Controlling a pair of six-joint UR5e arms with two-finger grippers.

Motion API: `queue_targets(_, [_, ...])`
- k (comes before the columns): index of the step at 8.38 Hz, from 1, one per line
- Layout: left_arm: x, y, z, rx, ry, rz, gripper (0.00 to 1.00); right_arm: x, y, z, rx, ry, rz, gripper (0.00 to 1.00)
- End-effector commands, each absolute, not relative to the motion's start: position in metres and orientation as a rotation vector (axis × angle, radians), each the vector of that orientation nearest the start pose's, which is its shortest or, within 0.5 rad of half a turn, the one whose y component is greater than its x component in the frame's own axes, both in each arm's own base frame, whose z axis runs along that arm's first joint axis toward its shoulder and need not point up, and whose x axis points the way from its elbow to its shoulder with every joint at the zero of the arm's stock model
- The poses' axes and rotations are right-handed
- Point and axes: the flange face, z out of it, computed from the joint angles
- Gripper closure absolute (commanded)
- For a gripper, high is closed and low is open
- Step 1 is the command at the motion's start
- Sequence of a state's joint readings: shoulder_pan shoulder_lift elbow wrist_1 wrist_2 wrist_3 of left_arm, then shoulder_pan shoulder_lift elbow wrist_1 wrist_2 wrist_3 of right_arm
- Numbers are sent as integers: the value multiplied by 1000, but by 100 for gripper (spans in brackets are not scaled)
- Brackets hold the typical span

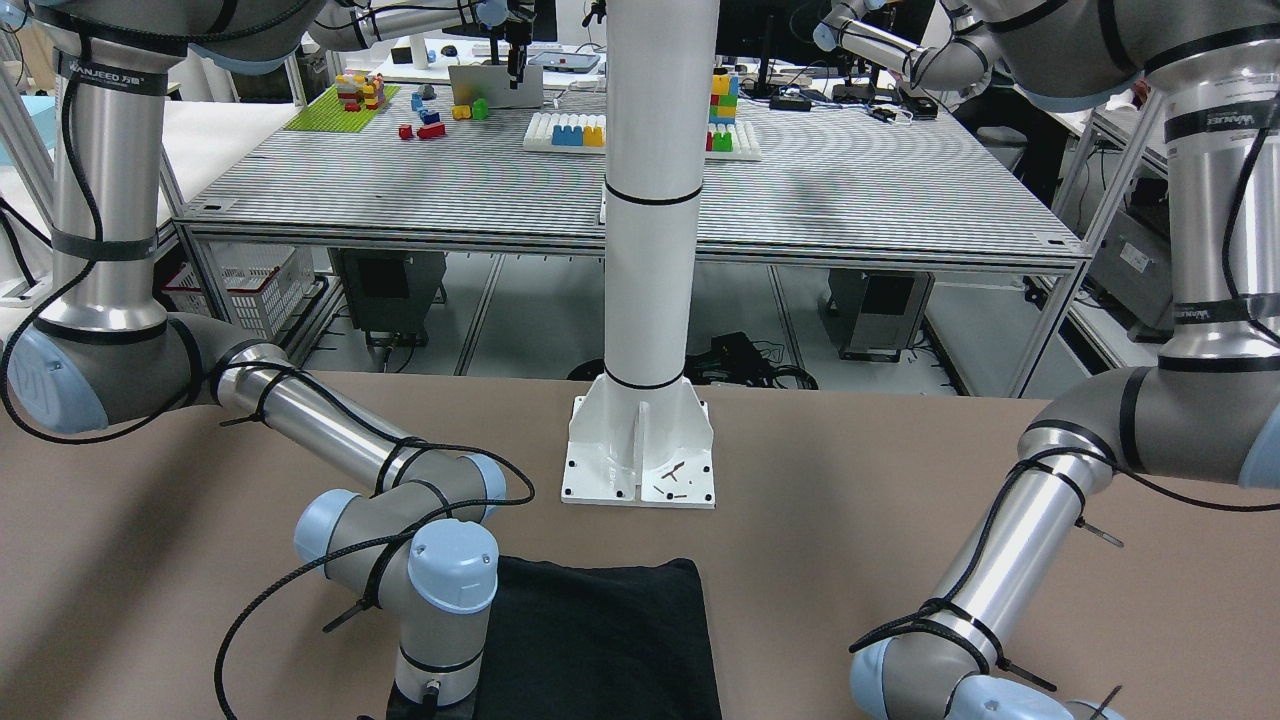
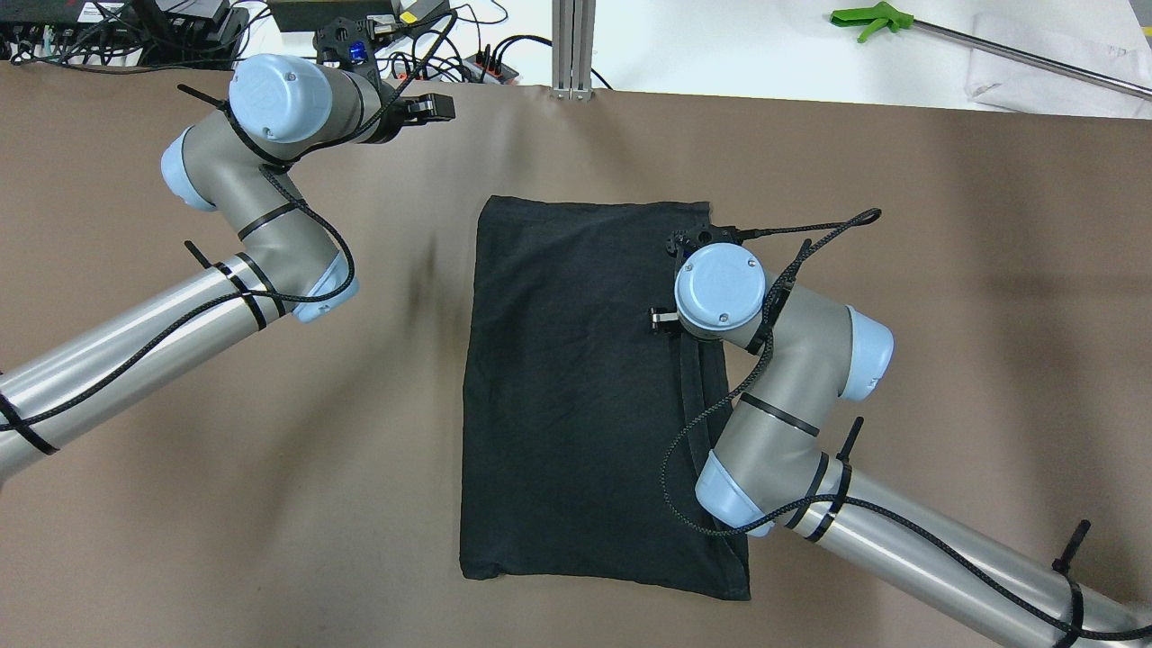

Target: Fold clothes

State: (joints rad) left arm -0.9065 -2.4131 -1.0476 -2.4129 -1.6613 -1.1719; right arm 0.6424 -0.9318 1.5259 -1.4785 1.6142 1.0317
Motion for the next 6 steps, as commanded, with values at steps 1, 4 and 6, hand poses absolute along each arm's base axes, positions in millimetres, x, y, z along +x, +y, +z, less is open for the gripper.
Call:
queue_targets(1, [410,-722,268,642,984,-403,5,-502,-534,310,340,-573,87,6])
queue_targets(4, [418,-717,267,638,988,-393,5,-483,-521,342,324,-559,66,6])
queue_targets(6, [419,-717,268,637,987,-391,5,-431,-493,368,363,-540,-92,6])
